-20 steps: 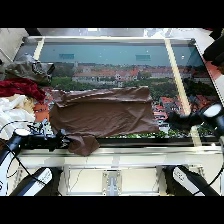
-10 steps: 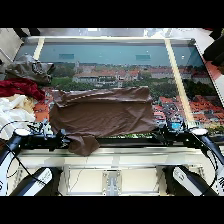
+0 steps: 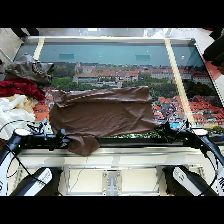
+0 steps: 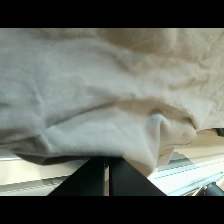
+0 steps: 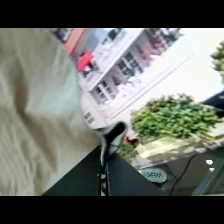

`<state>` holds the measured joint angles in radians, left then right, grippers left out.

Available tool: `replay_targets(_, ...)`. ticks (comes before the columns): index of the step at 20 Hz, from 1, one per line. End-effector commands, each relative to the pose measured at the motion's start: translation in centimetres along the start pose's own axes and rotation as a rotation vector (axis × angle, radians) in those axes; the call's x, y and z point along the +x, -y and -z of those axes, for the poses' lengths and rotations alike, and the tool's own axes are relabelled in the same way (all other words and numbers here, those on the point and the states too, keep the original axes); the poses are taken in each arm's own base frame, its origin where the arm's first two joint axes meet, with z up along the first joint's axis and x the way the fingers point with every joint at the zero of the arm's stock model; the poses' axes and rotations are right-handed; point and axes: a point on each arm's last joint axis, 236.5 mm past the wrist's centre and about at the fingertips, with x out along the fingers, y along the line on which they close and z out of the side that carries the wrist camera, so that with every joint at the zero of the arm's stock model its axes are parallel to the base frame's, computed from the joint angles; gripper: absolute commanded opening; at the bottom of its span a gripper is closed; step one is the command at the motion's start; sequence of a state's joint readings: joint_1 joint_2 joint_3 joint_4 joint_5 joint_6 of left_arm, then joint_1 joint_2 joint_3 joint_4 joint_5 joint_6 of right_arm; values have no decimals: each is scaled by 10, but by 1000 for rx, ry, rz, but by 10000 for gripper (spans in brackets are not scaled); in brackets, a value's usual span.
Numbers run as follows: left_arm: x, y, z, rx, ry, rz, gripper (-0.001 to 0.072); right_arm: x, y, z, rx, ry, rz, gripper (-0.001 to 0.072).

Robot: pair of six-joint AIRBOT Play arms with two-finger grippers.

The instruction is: Fold the shirts.

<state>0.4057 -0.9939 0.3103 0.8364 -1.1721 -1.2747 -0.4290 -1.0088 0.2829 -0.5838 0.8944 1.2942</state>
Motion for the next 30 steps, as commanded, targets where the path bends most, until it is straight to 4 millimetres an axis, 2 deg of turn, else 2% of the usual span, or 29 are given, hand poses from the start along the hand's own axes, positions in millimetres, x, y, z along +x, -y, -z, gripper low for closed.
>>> replay_targets(1, -15, 17, 5, 67, -6, 26, 13, -11, -25, 17, -127, -87, -66, 10)
replay_targets(4, -50, 49, 4, 184, 110, 43, 12, -38, -62, 20, -244, -83, -123, 10)
replay_targets(7, -84, 75, 1, 236, 283, 54, 11, -67, -77, 17, -341, -47, -70, 9)
replay_targets(10, -114, 91, -8, 245, 397, 63, 11, -87, -94, 22, -417, -57, -71, 9)
replay_targets(12, -136, 104, -22, 274, 467, 62, 10, -95, -104, 15, -446, -32, -73, 8)
replay_targets(13, -147, 107, -35, 279, 513, 46, 9, -98, -107, 8, -462, -9, -61, 8)
replay_targets(15, -159, 100, -63, 263, 540, -11, 9, -100, -107, -4, -472, 17, -38, 7)
replay_targets(17, -151, 102, -86, 277, 483, -8, 9, -91, -104, -15, -446, 19, -30, 7)
replay_targets(19, -144, 113, -120, 311, 486, -14, 9, -74, -105, -29, -427, 32, -27, 7)
replay_targets(21, -134, 128, -154, 372, 482, -54, 9, -58, -123, -47, -438, 54, -44, 8)
replay_targets(24, -112, 149, -202, 469, 469, -142, 9, -34, -169, -75, -519, 69, -59, 8)
replay_targets(25, -107, 149, -220, 466, 481, -188, 9, -24, -185, -87, -542, 79, -62, 8)
replay_targets(27, -105, 132, -251, 453, 501, -321, 9, -1, -205, -111, -536, 92, -65, 7)
replay_targets(30, -97, 105, -275, 459, 487, -449, 9, 38, -210, -134, -530, 63, -52, 8)
